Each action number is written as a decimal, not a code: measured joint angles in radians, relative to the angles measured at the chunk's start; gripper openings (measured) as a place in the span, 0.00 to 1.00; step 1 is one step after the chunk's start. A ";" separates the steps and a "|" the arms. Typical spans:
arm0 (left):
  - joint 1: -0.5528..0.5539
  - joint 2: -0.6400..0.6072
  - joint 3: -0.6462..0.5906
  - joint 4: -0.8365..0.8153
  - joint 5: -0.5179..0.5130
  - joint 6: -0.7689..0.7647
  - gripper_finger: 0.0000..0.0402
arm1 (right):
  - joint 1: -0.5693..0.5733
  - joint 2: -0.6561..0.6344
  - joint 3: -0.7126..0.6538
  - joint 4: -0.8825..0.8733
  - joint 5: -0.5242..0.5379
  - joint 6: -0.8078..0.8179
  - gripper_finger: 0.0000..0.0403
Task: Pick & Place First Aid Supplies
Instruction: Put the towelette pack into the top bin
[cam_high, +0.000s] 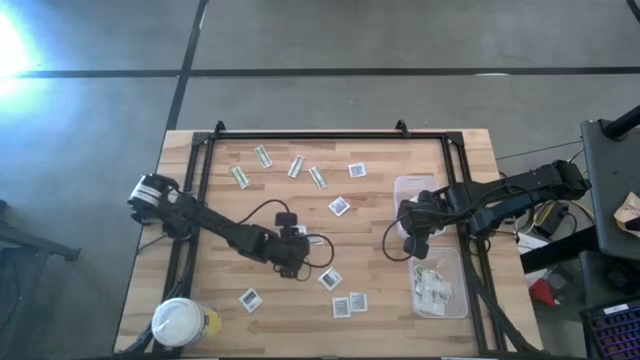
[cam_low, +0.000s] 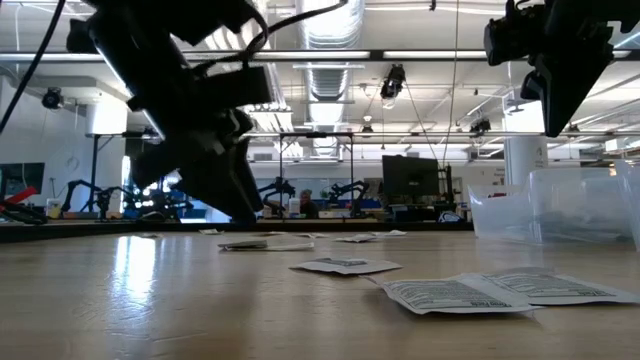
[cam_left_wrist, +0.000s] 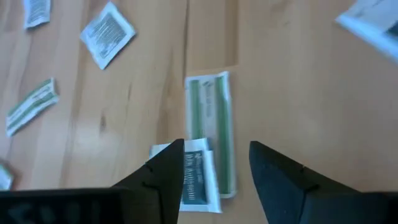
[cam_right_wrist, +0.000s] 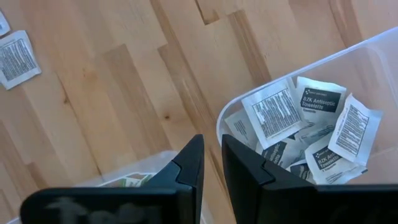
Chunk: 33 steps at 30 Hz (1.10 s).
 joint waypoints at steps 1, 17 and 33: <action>0.003 0.008 -0.001 0.000 -0.011 0.004 0.43 | 0.000 0.000 0.000 0.000 0.000 0.000 0.13; 0.082 0.093 0.001 -0.012 -0.028 -0.031 0.41 | 0.000 0.001 0.000 0.003 0.000 0.000 0.13; 0.215 0.092 -0.054 -0.039 0.095 -0.017 0.03 | 0.000 0.001 0.000 0.003 -0.005 0.000 0.13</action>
